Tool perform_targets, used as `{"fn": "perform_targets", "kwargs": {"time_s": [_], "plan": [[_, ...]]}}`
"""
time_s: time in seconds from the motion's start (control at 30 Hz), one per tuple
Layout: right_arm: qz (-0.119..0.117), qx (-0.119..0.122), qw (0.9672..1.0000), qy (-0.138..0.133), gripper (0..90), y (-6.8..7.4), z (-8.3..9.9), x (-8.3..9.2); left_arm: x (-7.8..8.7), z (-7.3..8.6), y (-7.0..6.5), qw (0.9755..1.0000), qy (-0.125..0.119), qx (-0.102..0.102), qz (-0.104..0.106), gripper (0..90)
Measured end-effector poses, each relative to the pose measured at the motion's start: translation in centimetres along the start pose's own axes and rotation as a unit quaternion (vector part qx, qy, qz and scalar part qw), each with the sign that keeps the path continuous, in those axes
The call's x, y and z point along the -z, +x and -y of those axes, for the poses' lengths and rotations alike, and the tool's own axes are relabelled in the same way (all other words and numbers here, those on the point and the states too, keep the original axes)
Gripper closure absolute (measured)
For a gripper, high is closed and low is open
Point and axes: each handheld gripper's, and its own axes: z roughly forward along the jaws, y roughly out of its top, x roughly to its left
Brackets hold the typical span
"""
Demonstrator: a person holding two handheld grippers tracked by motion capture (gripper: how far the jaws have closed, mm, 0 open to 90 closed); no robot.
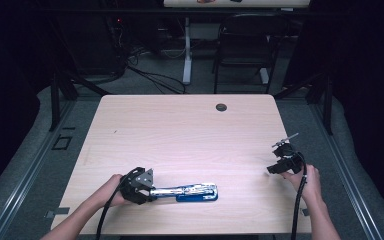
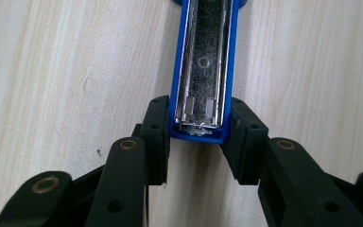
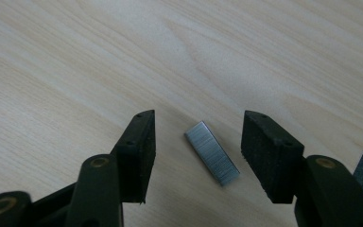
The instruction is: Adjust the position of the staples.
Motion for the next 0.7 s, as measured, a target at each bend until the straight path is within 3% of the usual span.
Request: {"fn": "perform_targets", "kwargs": {"time_s": [0.3,0.33,0.37,0.47,0.7], "plan": [[0.009,0.001,0.9999,0.009,62.8,0.33,0.02,-0.52,-0.10,-0.02,-0.16,0.9999,-0.003,-0.005,-0.013,64.8],[0.015,0.015,0.9995,0.025,65.0,0.27,-0.14,-0.37,-0.10,-0.02,-0.16,0.9999,-0.002,-0.005,-0.012,64.8],[0.017,0.002,0.9998,0.011,65.5,0.48,-0.05,-0.60,-0.10,-0.02,-0.16,0.9999,-0.002,-0.005,-0.013,64.8],[0.016,0.013,0.9994,0.028,68.8,0.43,-0.18,-0.52,-0.11,-0.03,-0.18,0.9999,-0.002,-0.005,-0.013,64.8],[0.021,0.001,0.9997,0.016,77.6,0.58,-0.02,-0.71,-0.12,-0.05,-0.20,0.9999,-0.002,-0.005,-0.013,64.8]]}}
